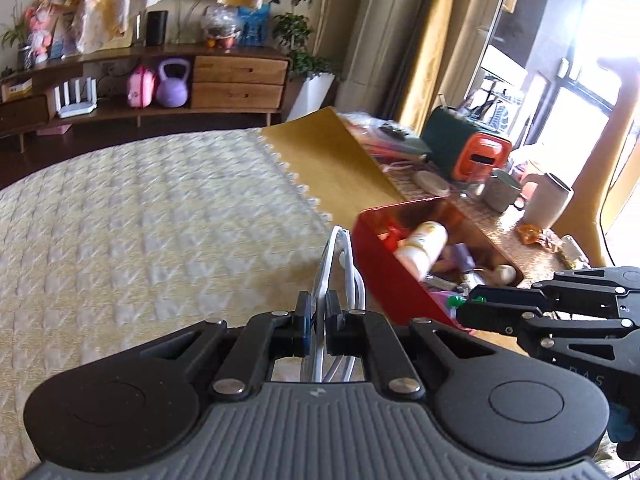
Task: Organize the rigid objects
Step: 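Carry the sunglasses and green pushpin together over the red box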
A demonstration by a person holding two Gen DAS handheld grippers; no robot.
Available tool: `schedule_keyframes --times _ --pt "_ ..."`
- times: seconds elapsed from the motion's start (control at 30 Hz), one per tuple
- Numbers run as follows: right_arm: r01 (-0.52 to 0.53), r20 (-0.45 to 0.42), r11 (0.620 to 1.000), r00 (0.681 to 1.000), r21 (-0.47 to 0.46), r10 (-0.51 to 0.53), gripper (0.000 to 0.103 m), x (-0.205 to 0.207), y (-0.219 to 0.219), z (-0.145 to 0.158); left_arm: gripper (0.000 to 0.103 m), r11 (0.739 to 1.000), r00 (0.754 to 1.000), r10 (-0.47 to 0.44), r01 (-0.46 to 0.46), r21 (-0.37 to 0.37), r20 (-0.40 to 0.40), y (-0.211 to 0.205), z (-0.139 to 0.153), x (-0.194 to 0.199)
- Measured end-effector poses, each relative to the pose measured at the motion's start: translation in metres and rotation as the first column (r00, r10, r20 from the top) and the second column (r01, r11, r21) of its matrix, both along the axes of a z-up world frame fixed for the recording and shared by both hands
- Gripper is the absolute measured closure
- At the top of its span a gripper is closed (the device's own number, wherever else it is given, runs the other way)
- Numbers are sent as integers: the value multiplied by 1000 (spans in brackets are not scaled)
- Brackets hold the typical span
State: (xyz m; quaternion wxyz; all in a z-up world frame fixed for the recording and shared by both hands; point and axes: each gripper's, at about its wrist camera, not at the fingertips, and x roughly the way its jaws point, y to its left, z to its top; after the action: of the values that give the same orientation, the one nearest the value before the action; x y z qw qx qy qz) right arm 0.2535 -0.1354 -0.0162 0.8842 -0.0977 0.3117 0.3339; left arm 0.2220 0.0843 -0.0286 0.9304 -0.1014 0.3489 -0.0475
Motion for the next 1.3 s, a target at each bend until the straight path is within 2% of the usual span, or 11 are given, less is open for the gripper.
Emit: schedule_keyframes --times 0.4,0.73,1.03,1.3 --pt "119 27 992 992 36 -120 89 3 -73 9 97 997 998 -69 69 19 12 -63 16 9" --pt "200 26 978 979 50 -201 89 23 -117 2 97 991 992 -130 130 32 0 -112 12 36" --pt "232 12 972 972 43 -233 89 48 -129 -12 97 986 987 -158 158 45 -11 -140 3 73" --pt "239 -7 971 971 21 -239 89 75 -119 -29 97 983 988 -153 156 100 -32 -153 -15 104"
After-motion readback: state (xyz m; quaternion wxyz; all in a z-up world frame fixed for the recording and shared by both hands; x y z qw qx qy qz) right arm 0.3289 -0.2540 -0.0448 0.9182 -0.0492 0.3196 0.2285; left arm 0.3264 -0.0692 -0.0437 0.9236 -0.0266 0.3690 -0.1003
